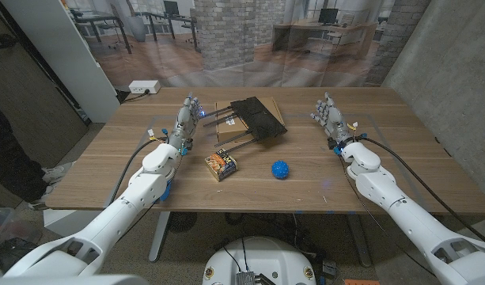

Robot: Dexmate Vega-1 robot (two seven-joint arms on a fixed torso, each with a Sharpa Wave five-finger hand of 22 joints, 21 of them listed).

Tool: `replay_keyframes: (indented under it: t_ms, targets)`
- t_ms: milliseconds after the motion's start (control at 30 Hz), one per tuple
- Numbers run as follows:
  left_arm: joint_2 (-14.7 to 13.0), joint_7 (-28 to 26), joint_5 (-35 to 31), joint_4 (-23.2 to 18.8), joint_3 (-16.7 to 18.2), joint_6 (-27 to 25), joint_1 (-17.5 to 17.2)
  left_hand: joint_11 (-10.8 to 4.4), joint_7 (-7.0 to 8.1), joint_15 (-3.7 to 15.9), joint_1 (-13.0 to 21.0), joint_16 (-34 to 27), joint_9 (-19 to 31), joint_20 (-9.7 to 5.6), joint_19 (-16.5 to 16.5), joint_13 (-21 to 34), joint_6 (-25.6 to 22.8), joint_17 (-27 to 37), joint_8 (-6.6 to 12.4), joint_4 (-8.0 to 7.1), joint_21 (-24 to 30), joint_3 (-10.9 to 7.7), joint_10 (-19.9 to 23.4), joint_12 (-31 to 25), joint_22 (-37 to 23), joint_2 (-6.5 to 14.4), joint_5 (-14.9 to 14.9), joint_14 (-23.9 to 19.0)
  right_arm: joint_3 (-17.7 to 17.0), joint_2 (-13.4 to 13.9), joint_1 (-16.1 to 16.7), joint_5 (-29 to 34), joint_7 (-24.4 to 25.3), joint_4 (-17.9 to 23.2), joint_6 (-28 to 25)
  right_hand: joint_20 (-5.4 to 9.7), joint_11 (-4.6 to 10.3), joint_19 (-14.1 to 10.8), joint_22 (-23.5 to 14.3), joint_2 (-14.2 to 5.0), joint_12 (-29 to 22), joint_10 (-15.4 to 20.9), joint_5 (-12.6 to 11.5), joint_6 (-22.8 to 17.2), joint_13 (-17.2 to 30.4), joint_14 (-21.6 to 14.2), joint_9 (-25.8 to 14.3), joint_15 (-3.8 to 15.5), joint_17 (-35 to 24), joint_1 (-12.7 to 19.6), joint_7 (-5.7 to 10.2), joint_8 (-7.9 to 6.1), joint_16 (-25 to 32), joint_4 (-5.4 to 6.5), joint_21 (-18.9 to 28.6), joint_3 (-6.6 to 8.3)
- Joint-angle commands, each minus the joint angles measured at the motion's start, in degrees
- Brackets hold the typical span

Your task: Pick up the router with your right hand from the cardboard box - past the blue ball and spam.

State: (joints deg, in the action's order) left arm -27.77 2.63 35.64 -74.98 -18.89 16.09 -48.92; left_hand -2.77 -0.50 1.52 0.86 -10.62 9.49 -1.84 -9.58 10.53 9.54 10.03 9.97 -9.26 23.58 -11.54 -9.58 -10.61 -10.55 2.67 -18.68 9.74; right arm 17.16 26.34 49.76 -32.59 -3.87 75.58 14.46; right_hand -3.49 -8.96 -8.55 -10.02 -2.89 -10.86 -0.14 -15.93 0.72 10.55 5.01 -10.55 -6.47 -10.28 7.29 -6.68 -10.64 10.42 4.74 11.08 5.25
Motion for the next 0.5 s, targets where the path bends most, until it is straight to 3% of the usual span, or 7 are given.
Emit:
replay_keyframes:
  t_ms: [33, 267, 500]
  targets:
    - [5.04, 4.08, -6.48, -0.97, 6.85, -3.48, -1.81, -0.11, 0.04, 0.0, 0.08, -0.2, 0.27, -0.38, -14.01, 0.08, 12.01, 0.14, 0.25, -0.08, 0.18, -0.2, -10.65, -0.29, -0.27, 0.57, -0.47, 16.03, -15.93, -12.52, 3.64, 14.44, -7.81, 3.28, -6.38, 0.08, -0.53, -0.4, -0.15, 0.17, -0.2, -0.02, -0.46, 0.11, 0.25, -0.12, -0.07, -0.49, -0.15, 0.61, -4.49, -0.22, 0.27, -0.14, 0.33, 0.38]
    - [8.04, 6.48, -9.69, -1.02, 10.35, -4.71, -2.35, -0.08, 0.04, 0.02, 0.11, -0.22, 0.27, -0.33, -14.01, 0.08, 12.02, 0.14, 0.26, -0.07, 0.07, -0.03, -10.65, -0.32, -0.27, 0.6, -0.54, 16.05, -21.74, -17.84, 4.46, 21.27, -11.69, 5.48, -9.35, 0.01, -0.6, -0.27, -0.14, 0.5, -0.15, -0.21, -0.47, 0.37, 0.25, 0.05, -0.08, -0.57, -0.13, 0.9, -4.52, -0.17, 0.21, -0.46, 0.28, 0.27]
    - [10.36, 8.49, -12.13, -0.75, 12.95, -5.6, -2.41, -0.06, 0.07, 0.06, 0.18, -0.25, 0.27, -0.31, -13.93, 0.08, 11.98, 0.13, 0.29, -0.02, -0.03, 0.15, -10.55, -0.39, -0.27, 0.64, -0.63, 16.04, -25.33, -21.01, 5.35, 26.47, -14.21, 8.01, -11.84, -0.08, -0.69, -0.16, -0.13, 0.78, -0.12, -0.35, -0.48, 0.57, 0.25, 0.23, -0.08, -0.74, -0.11, 1.28, -4.61, -0.16, 0.16, -0.8, 0.24, 0.22]
